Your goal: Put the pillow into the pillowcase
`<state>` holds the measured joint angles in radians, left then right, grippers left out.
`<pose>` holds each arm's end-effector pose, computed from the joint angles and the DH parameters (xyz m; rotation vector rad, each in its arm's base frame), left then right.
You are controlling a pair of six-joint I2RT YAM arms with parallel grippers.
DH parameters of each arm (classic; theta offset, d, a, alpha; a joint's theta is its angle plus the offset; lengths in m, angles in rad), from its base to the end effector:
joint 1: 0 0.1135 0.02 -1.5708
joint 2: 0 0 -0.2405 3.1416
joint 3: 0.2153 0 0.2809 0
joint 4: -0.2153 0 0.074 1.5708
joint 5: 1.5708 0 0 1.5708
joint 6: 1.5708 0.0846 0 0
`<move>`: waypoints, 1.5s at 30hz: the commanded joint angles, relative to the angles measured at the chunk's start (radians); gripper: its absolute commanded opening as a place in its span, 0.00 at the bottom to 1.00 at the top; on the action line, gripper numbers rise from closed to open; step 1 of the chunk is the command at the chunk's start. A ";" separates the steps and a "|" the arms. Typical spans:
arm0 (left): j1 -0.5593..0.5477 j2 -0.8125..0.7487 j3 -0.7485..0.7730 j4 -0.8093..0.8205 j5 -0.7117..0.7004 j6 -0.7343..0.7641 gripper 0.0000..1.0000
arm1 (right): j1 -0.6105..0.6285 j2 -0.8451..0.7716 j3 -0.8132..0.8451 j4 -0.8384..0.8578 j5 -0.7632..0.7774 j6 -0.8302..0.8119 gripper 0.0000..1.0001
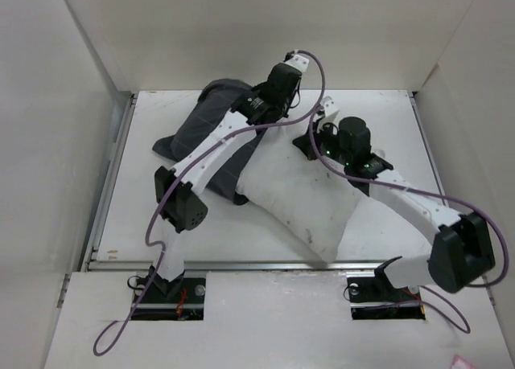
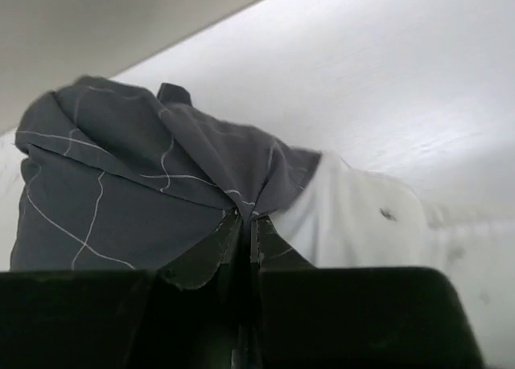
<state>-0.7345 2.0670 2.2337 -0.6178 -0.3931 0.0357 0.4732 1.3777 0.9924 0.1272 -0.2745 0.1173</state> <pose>0.4166 -0.3326 0.3634 0.5123 1.9184 -0.0541 0.3465 0.2032 0.2623 -0.5240 1.7957 0.6627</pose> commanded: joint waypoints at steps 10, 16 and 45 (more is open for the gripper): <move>-0.183 -0.320 -0.077 0.144 0.498 -0.052 0.00 | 0.010 -0.154 -0.167 0.723 -0.042 0.104 0.00; -0.192 -0.246 -0.079 0.107 0.645 -0.102 0.00 | 0.022 -0.043 -0.156 0.822 -0.114 0.139 0.00; -0.111 -0.384 -0.448 0.285 0.597 -0.244 0.00 | 0.022 -0.333 -0.229 0.465 -0.022 0.239 0.38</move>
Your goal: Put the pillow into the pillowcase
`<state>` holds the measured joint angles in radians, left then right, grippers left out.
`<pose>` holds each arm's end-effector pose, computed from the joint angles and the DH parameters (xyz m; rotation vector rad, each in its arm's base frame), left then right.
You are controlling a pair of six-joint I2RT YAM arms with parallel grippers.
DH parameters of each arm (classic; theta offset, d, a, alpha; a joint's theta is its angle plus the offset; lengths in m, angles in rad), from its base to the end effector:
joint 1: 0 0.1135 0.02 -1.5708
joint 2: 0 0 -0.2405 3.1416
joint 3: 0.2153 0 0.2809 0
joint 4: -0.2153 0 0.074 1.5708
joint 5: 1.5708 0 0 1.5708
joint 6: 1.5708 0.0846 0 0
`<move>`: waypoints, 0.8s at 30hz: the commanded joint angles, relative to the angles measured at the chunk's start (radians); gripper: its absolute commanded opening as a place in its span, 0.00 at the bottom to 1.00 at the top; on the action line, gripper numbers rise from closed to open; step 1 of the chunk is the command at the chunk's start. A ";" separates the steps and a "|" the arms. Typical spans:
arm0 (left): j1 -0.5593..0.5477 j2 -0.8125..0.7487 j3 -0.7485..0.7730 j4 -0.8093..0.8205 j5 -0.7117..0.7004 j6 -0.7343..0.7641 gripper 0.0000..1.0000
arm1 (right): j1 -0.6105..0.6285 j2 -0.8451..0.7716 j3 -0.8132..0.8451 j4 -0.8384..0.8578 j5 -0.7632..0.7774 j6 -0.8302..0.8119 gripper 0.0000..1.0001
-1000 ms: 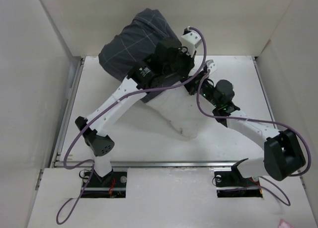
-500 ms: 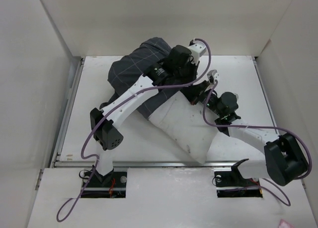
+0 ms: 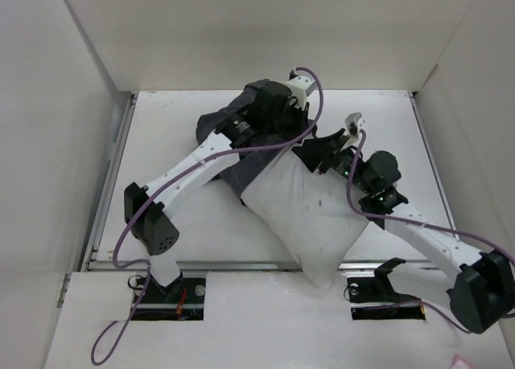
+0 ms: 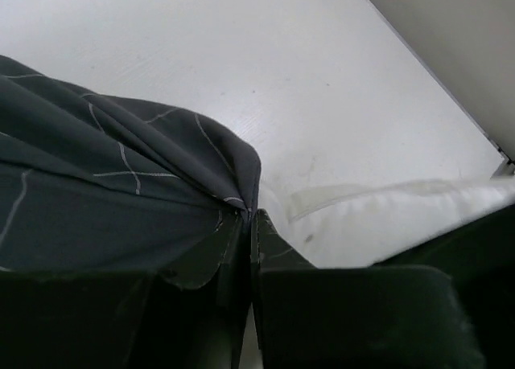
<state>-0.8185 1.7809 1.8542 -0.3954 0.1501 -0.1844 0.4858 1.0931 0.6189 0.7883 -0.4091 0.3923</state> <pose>0.3249 -0.3657 0.3788 0.7164 1.8406 -0.8131 0.2718 0.1816 0.3020 -0.4312 1.2804 1.0040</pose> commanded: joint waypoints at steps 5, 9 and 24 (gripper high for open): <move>-0.008 -0.094 -0.188 0.101 0.003 -0.012 0.00 | 0.010 -0.105 0.245 -0.614 0.280 -0.067 0.71; 0.013 -0.038 -0.150 0.101 0.036 -0.012 0.00 | 0.010 -0.231 0.235 -0.822 0.378 -0.121 1.00; 0.022 -0.236 -0.217 0.098 -0.076 0.028 0.00 | -0.012 -0.021 0.274 -0.882 0.316 -0.265 1.00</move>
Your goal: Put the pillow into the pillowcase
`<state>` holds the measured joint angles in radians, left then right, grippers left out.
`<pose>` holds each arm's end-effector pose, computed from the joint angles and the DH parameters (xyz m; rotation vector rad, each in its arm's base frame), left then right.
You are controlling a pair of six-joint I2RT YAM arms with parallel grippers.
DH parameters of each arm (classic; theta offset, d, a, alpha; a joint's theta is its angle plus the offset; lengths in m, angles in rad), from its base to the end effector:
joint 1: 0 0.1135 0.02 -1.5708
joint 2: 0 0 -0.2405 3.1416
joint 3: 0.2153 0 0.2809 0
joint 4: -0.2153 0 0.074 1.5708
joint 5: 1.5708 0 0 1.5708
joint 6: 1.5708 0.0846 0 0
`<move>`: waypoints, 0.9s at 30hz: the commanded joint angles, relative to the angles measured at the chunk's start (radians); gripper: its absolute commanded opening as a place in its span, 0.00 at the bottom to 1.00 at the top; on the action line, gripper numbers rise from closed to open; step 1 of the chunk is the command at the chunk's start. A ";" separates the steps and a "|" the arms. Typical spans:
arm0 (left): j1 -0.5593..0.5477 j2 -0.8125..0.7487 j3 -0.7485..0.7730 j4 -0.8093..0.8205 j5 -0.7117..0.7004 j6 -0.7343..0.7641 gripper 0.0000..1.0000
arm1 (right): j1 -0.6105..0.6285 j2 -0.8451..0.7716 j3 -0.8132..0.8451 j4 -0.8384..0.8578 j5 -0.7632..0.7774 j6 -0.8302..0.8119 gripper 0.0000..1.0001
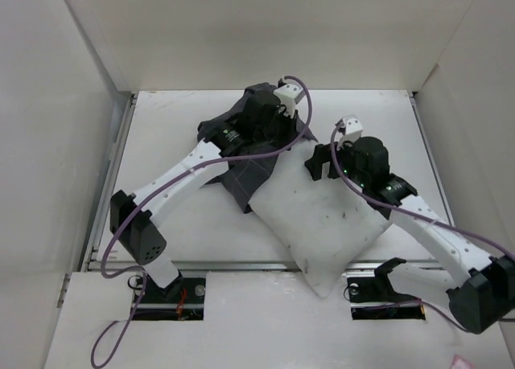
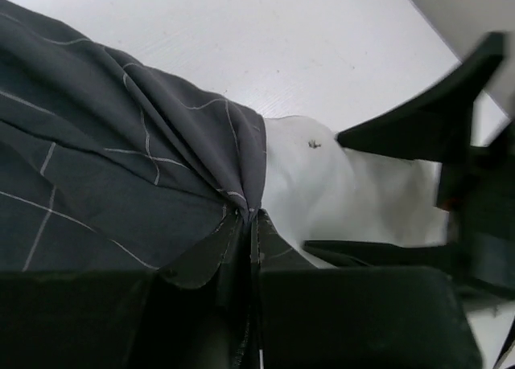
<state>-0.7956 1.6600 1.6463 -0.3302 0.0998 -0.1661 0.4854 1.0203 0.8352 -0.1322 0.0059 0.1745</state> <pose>0.3198 -0.3384 0.3560 0.6802 1.8639 -0.7335 0.2883 0.1515 0.2775 -0.2921 1.8901 0.4434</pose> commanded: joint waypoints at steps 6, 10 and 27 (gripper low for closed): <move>-0.001 -0.140 -0.052 0.051 -0.048 0.019 0.00 | -0.025 0.324 0.174 0.020 -0.370 -0.150 0.77; -0.001 -0.112 -0.027 0.076 -0.057 0.019 0.00 | -0.025 0.444 0.263 0.029 -0.587 -0.149 0.00; -0.050 0.078 0.414 0.042 0.092 0.007 0.00 | -0.025 0.151 0.073 0.808 -0.439 0.169 0.00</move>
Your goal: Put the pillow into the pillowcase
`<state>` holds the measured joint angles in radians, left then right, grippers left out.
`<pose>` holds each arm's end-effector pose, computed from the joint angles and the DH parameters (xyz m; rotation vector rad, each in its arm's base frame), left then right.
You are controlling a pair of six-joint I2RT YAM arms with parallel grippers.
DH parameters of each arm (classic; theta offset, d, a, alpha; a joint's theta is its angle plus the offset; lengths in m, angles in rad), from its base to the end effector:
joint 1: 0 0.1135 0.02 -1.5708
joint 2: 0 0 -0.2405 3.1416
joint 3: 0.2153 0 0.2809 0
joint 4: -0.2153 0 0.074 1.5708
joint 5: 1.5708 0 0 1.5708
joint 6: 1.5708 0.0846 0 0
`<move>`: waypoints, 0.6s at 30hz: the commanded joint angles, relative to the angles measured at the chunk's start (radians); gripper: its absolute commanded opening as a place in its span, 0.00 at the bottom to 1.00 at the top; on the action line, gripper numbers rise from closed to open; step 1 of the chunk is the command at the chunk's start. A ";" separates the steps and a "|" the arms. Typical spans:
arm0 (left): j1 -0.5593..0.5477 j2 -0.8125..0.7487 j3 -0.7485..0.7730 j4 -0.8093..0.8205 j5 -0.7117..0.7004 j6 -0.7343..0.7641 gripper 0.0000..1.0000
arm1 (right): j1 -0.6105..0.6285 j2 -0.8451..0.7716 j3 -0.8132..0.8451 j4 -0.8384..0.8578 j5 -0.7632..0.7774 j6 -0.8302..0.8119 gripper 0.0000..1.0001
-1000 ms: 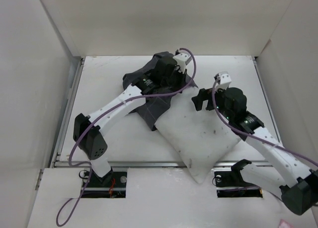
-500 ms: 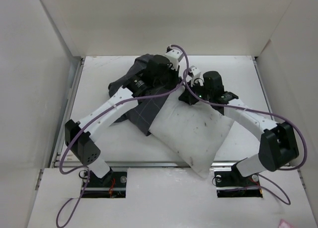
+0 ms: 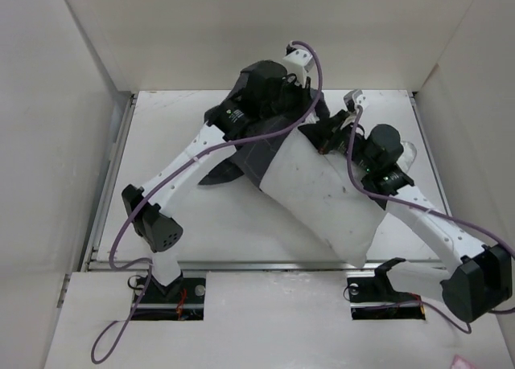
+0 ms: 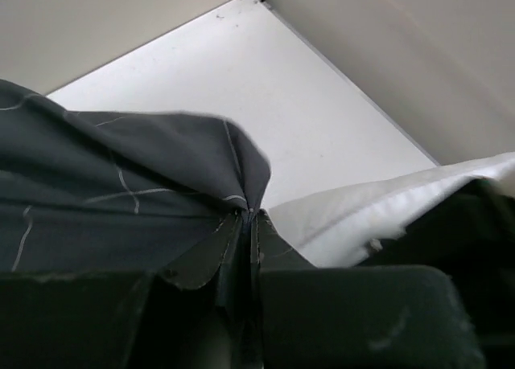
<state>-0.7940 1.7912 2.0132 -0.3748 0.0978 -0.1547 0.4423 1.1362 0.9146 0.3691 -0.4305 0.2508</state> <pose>0.3330 -0.3505 0.4431 0.6323 1.6717 -0.7774 0.3002 0.1812 0.3520 -0.5047 1.4085 0.8695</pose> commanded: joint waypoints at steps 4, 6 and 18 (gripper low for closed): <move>-0.122 -0.119 -0.011 0.086 0.151 0.015 0.00 | 0.027 0.079 -0.042 0.457 0.131 0.114 0.00; -0.135 -0.141 -0.045 0.086 0.194 0.015 0.00 | 0.038 0.079 -0.066 0.507 0.247 0.114 0.00; -0.203 -0.012 -0.073 -0.047 0.449 0.032 0.00 | 0.094 0.259 -0.149 0.985 0.568 0.485 0.00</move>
<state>-0.8871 1.7111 1.8885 -0.3618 0.2184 -0.1085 0.4999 1.3560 0.7330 0.9760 -0.0029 0.5739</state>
